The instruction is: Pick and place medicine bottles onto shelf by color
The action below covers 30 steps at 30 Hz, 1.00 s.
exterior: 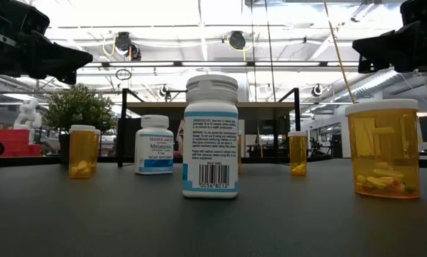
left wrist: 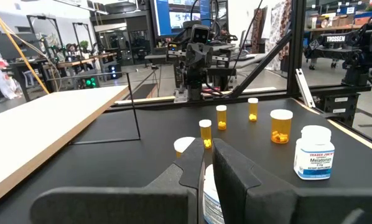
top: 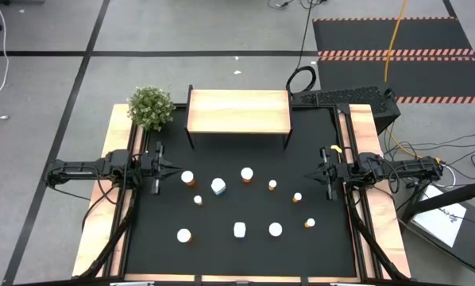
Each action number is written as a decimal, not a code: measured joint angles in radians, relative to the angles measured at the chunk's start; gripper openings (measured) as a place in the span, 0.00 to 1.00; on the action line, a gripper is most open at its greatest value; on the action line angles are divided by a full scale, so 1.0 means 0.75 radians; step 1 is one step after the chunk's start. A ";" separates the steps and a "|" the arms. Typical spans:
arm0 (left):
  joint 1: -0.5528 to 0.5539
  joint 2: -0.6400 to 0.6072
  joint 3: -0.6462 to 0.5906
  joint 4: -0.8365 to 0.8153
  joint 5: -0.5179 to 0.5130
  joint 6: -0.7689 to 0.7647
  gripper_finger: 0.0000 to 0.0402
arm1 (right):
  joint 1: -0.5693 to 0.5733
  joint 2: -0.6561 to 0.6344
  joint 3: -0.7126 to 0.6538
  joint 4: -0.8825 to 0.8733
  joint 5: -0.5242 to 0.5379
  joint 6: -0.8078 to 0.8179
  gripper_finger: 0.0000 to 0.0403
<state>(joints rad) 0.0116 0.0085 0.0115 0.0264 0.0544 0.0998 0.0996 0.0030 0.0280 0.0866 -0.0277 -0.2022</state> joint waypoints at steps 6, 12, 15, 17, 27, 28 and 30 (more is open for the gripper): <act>0.000 0.000 0.000 0.000 0.000 0.001 0.09 | 0.000 0.000 0.000 0.000 0.000 0.000 0.00; 0.000 0.000 0.000 0.000 0.000 0.000 0.09 | 0.000 0.000 0.000 0.000 0.000 0.000 0.00; 0.000 0.000 0.000 0.000 0.000 0.001 0.09 | 0.000 0.000 0.000 0.000 0.000 0.000 0.00; 0.000 0.000 0.000 0.000 0.000 0.001 0.09 | 0.000 0.000 0.000 0.000 0.000 0.000 0.00; 0.000 0.000 0.000 0.000 0.000 0.000 0.09 | 0.000 0.000 0.000 0.020 0.021 0.000 0.00; -0.001 0.000 0.000 0.000 0.000 0.000 0.09 | 0.000 -0.001 0.000 0.022 0.038 0.000 0.00; 0.000 0.000 0.000 0.000 -0.001 0.001 0.09 | 0.000 0.000 0.000 0.019 0.038 0.000 0.00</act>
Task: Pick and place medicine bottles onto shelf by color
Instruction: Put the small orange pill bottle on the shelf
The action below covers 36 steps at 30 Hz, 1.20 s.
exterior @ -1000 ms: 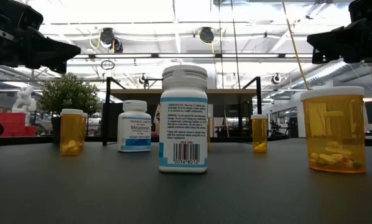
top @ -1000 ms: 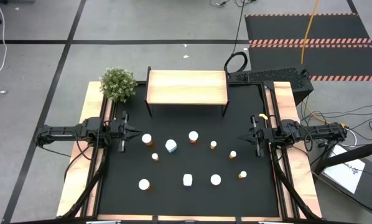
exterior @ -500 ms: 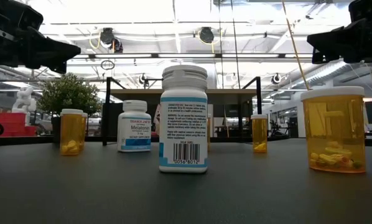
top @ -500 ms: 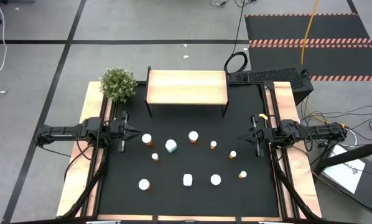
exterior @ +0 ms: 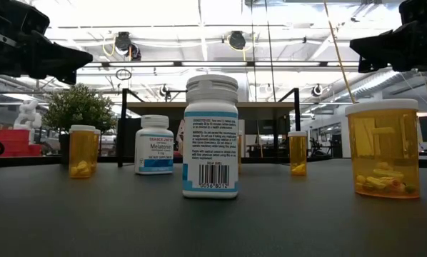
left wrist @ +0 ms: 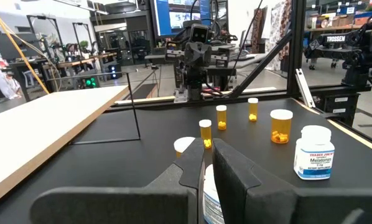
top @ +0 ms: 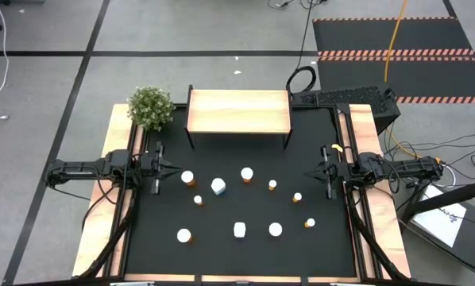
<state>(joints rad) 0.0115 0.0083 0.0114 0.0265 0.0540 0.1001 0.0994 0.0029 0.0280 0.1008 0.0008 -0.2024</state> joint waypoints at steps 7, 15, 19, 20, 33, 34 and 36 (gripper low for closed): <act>0.000 0.000 0.000 0.000 0.001 0.000 0.09 | 0.000 0.000 0.000 -0.015 -0.002 0.020 0.00; 0.000 0.000 0.000 0.000 0.000 0.000 0.09 | 0.000 0.000 0.001 0.008 0.002 0.259 0.00; 0.000 0.000 0.000 0.000 -0.003 0.000 0.09 | 0.000 0.001 0.034 -0.004 0.036 0.272 0.00; 0.000 0.000 0.000 0.000 -0.004 0.000 0.09 | 0.000 0.001 0.043 -0.010 0.038 0.278 0.00; -0.001 0.000 0.000 -0.016 -0.003 0.015 0.09 | 0.000 0.199 0.584 -0.497 0.197 0.353 0.00; -0.001 0.000 0.000 -0.016 -0.003 0.015 0.09 | 0.000 0.237 0.639 -0.568 0.214 0.359 0.00; -0.001 0.000 0.000 -0.016 -0.010 0.015 0.09 | 0.000 0.317 0.743 -0.646 0.222 0.361 0.00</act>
<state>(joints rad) 0.0109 0.0083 0.0114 0.0147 0.0467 0.1112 0.0994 0.2404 0.5854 -0.3834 0.1671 0.0680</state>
